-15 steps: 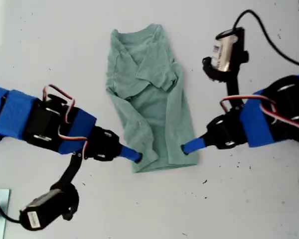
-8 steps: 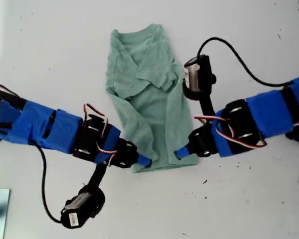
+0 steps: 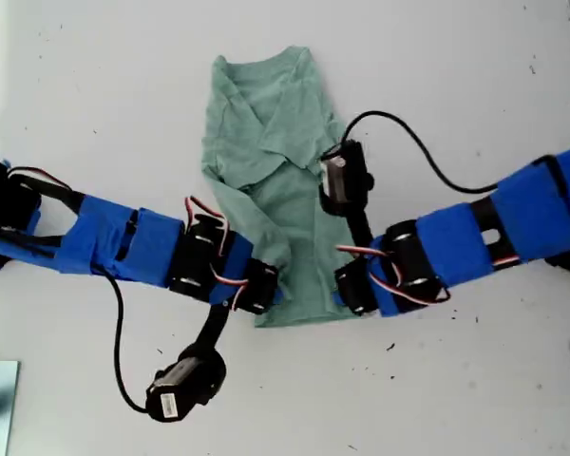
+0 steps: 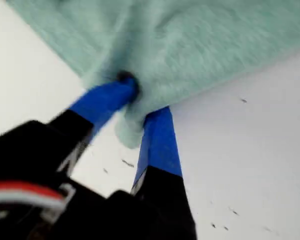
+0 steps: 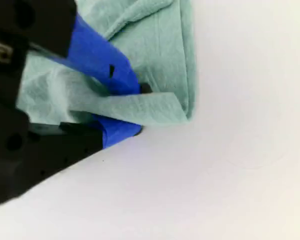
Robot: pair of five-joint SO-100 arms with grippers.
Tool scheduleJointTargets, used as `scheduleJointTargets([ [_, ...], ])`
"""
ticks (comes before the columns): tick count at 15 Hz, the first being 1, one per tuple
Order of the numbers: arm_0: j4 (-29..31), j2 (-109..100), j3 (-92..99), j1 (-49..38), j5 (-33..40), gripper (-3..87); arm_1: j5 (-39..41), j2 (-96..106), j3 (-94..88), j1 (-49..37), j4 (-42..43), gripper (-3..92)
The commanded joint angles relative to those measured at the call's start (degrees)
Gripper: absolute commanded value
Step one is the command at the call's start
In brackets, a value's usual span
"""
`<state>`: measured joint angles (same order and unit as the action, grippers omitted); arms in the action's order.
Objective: Fold t shirt
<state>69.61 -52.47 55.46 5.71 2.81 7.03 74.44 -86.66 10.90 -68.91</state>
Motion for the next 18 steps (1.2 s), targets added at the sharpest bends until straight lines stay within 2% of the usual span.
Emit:
scheduleJointTargets([
  [1,-0.09,-2.2,-0.44,1.14,0.97,-0.2,2.29,-3.25,8.79,1.76,-9.4,-0.2],
  [6,0.44,-12.74,-1.05,10.55,1.05,-0.2,3.25,11.95,22.24,7.73,-23.12,-0.2],
  [8,-0.09,-15.21,-1.05,15.47,-2.37,-0.2,-0.26,17.05,22.59,12.3,-23.47,-0.2],
  [10,-2.72,-15.21,-1.05,16.79,-2.55,-0.2,-0.7,17.14,21.97,12.74,-21.8,-0.2],
  [12,-4.13,-16.79,-0.88,15.38,-2.11,-0.2,1.85,18.54,20.48,8.53,-20.74,-0.2],
  [14,-4.13,-21.97,0.88,11.95,-1.67,-0.2,9.49,19.86,18.63,-0.09,-17.67,-0.2],
  [16,0.35,-29.79,6.5,3.52,1.58,-0.2,19.07,19.16,20.39,-11.16,-15.56,-0.2],
  [18,0.35,-36.21,12.83,-6.42,6.5,-0.2,25.49,18.54,20.83,-21.18,-12.04,-0.2],
])
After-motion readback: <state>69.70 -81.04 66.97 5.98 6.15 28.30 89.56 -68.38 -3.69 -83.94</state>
